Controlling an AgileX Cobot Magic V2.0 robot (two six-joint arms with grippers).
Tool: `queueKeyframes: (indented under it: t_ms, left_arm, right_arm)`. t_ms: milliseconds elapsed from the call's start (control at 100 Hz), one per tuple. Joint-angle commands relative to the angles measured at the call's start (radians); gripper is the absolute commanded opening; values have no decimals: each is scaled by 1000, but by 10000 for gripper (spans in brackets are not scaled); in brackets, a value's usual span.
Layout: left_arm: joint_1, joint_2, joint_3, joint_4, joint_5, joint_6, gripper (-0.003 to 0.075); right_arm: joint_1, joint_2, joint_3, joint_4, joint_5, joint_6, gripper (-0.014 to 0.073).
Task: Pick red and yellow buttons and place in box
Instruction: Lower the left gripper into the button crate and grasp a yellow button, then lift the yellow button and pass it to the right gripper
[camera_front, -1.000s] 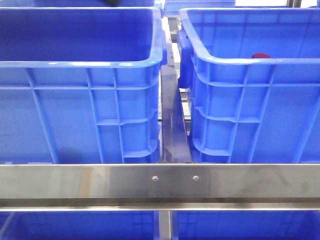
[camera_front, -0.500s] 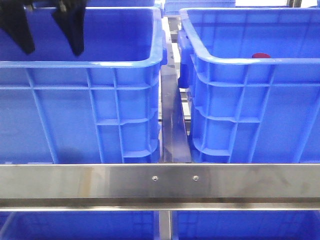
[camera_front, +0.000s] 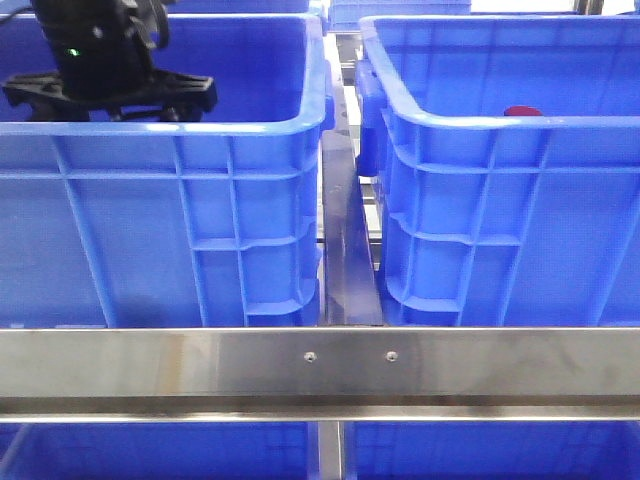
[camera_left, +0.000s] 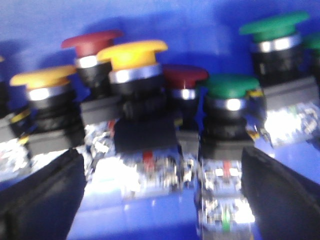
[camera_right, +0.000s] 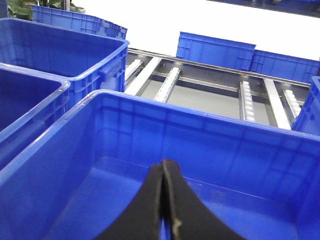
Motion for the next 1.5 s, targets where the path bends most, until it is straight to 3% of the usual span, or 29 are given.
queueKeyframes:
  t_ms: [0, 240, 310, 480, 650, 790, 970, 1280, 1410, 1490]
  left_arm:
    - [-5, -35, -31, 0, -42, -14, 587]
    - [-5, -18, -31, 7, -42, -14, 566]
    - [-5, -18, -31, 9, -42, -14, 486]
    - [-5, -18, -31, 15, -42, -14, 196]
    - [-5, -21, -33, 15, -32, -3, 43]
    - [-5, -68, -39, 13, -25, 16, 31]
    - [-5, -195, -39, -75, -16, 163, 31]
    - [-12, -356, -39, -556, 36, 645, 31]
    - [-52, -363, -39, -756, 91, 877, 31]
    - [-89, -361, -39, -812, 120, 947, 31]
  right_arm:
    - [-2, -4, -26, 106, 33, -2, -60]
    - [-2, -4, -26, 106, 33, -2, -60]
    - [-2, -4, -26, 106, 33, -2, -60]
    - [-2, -4, -26, 106, 33, -2, -60]
    - [-2, -4, -26, 106, 33, -2, -60]
    - [-2, -4, -26, 106, 33, -2, -60]
    - [-2, -4, -26, 106, 52, -2, -60]
    - [-2, -3, -33, 106, 114, -1, -60]
    - [-2, 16, -65, 106, 132, 41, -60]
    - [-2, 45, -101, 106, 145, 81, -60]
